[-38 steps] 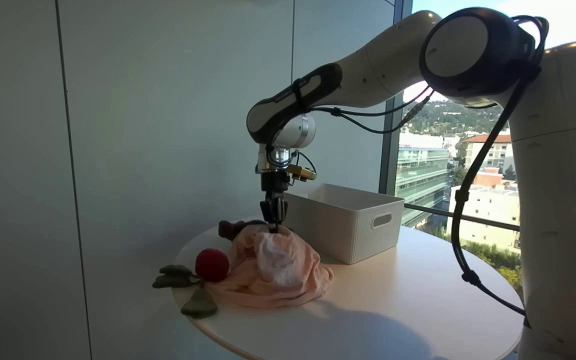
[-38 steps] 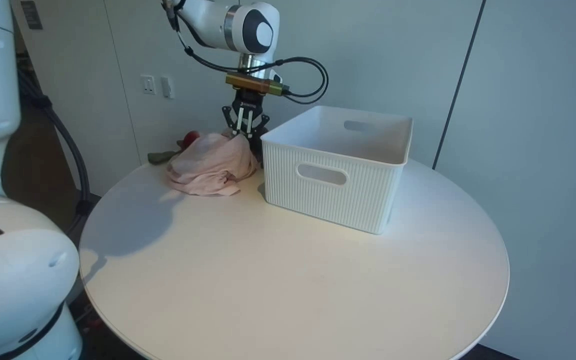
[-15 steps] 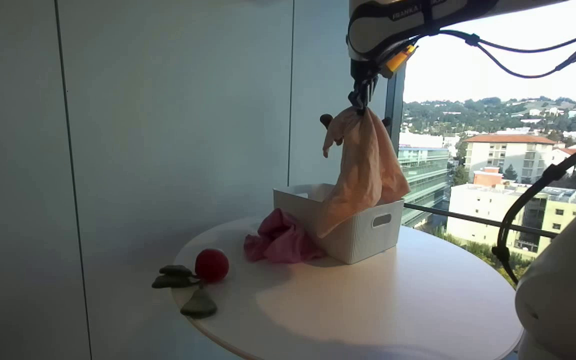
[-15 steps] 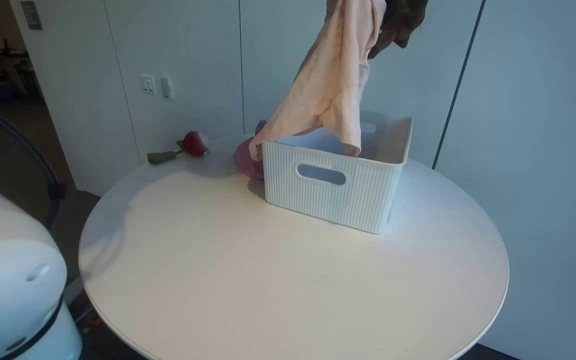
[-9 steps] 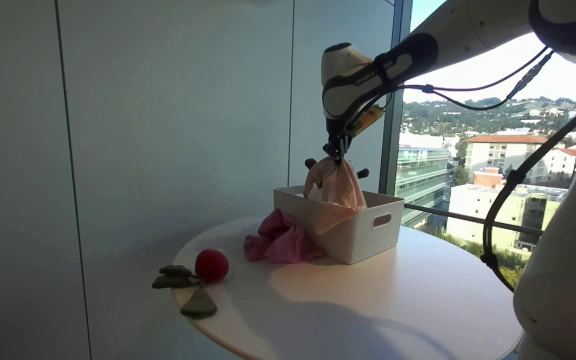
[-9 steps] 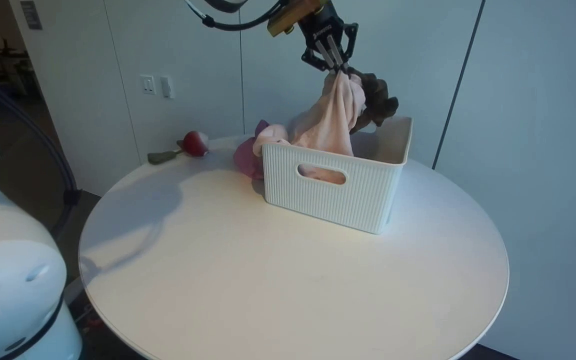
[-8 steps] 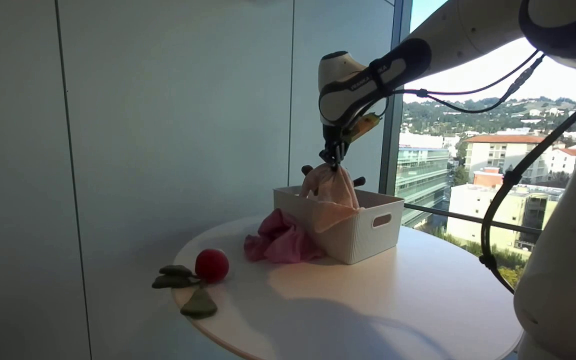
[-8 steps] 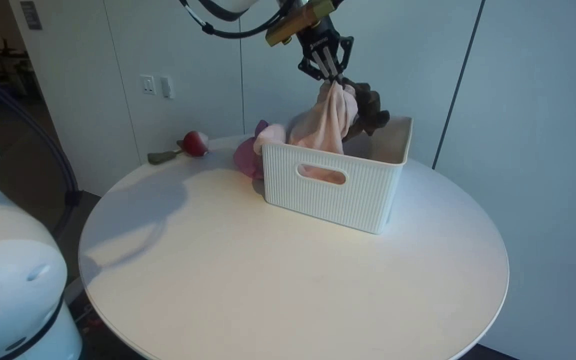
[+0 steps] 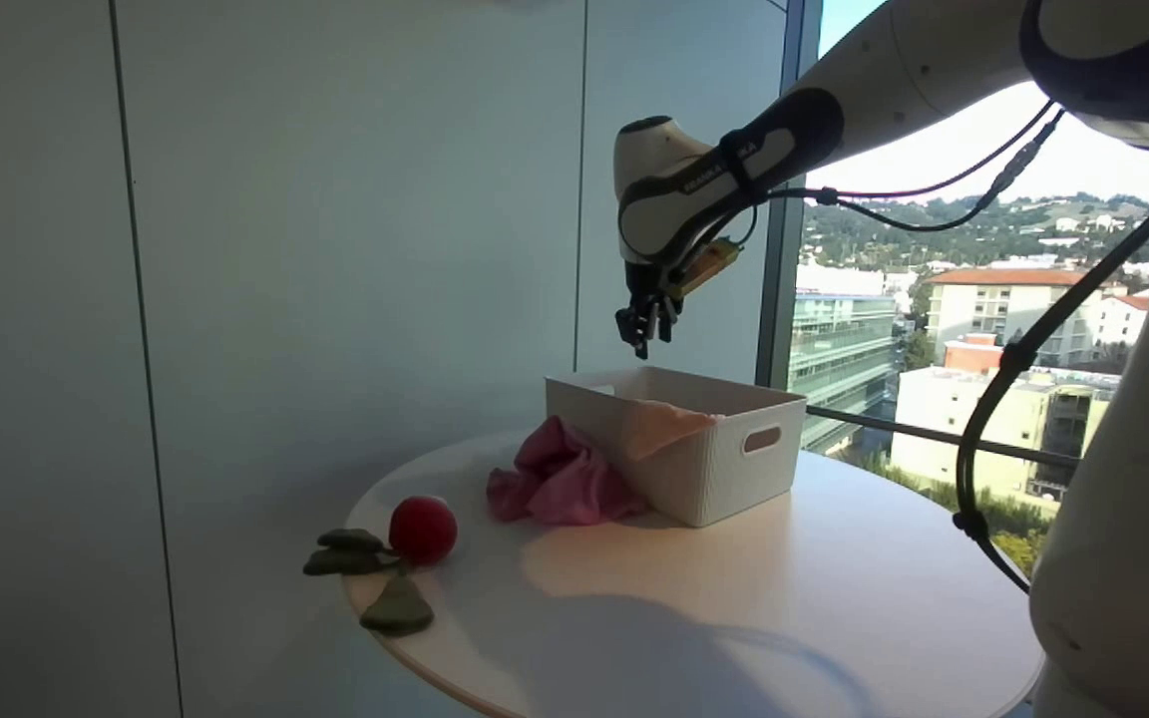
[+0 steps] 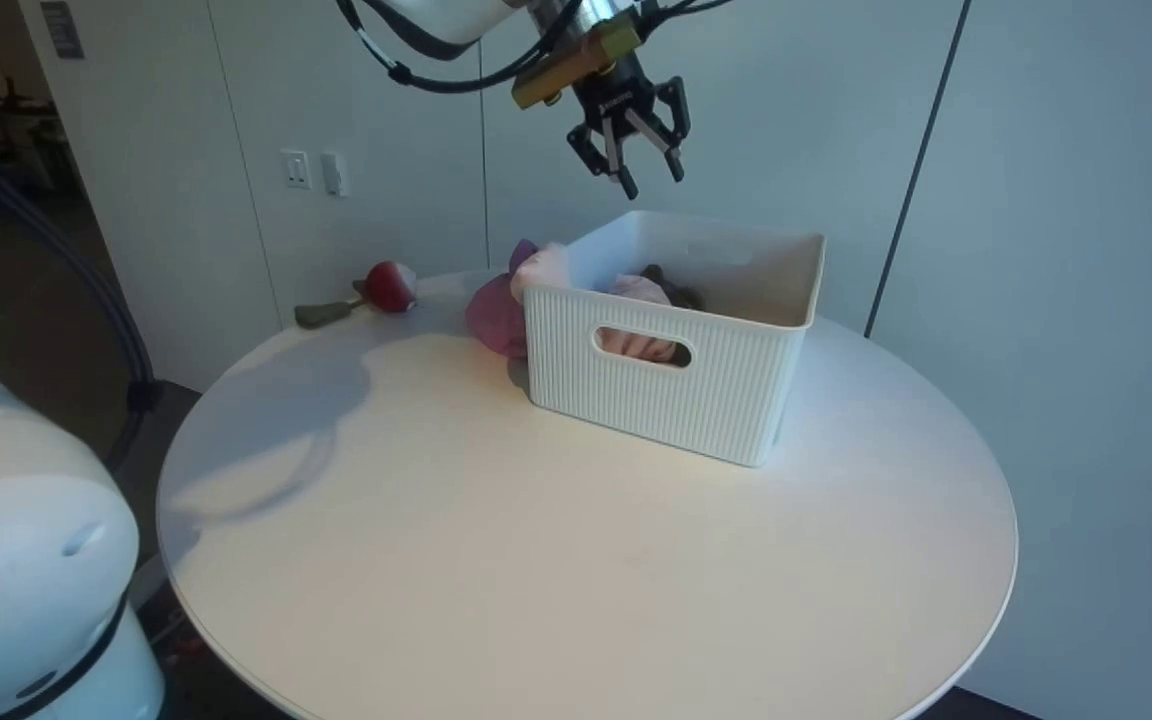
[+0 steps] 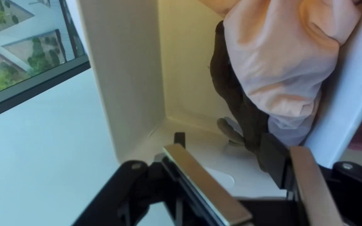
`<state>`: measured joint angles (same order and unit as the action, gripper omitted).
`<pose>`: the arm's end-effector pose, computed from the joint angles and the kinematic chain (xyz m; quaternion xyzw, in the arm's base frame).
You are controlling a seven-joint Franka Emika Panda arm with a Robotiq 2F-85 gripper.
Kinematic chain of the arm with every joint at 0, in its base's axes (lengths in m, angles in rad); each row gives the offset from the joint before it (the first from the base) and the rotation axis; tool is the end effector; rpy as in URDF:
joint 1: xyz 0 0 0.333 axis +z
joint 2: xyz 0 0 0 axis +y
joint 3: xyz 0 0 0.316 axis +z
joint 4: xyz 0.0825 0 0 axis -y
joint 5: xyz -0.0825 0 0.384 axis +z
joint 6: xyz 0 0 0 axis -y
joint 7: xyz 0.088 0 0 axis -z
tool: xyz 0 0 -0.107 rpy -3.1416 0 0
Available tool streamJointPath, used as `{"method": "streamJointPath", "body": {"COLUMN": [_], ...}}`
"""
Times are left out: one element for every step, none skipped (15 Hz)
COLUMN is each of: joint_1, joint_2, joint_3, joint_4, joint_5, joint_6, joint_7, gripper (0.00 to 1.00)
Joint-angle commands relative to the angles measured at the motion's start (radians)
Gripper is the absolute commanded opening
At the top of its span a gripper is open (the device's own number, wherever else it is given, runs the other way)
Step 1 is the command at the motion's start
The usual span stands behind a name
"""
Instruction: Put the items on the table in the storage container.
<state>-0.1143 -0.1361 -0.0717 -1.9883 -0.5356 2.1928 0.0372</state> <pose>0.5376 -0.1216 0.5629 0.9584 0.0084 0.1461 0.2449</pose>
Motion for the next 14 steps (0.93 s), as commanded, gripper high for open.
{"method": "streamJointPath", "body": {"joint_1": [0.029, 0.047, 0.069, 0.093, 0.116, 0.139, 0.163, 0.185, 0.197, 0.194, 0.194, 0.19, 0.188, 0.183], "joint_2": [-0.175, -0.213, -0.246, -0.264, -0.255, -0.253, -0.243, -0.223, -0.202, -0.169, -0.141, -0.102, -0.068, -0.036], "joint_3": [0.028, 0.032, 0.039, 0.044, 0.039, 0.035, 0.026, 0.017, 0.014, 0.02, 0.02, 0.023, 0.026, 0.029], "joint_4": [-0.034, -0.027, -0.014, 0.003, 0.012, 0.016, 0.014, 0.013, 0.016, 0.018, 0.018, 0.022, 0.026, 0.027], "joint_5": [-0.007, 0.041, 0.096, 0.15, 0.21, 0.268, 0.328, 0.388, 0.434, 0.45, 0.469, 0.48, 0.494, 0.498], "joint_6": [0.034, 0.028, 0.01, 0.0, 0.015, 0.026, 0.035, 0.037, 0.013, -0.005, -0.02, -0.04, -0.049, -0.054], "joint_7": [-0.054, -0.096, -0.13, -0.161, -0.189, -0.211, -0.242, -0.275, -0.302, -0.306, -0.322, -0.327, -0.338, -0.345], "gripper": [0.95, 0.99, 1.0, 1.0, 1.0, 1.0, 1.0, 1.0, 1.0, 1.0, 1.0, 1.0, 1.0, 1.0]}}
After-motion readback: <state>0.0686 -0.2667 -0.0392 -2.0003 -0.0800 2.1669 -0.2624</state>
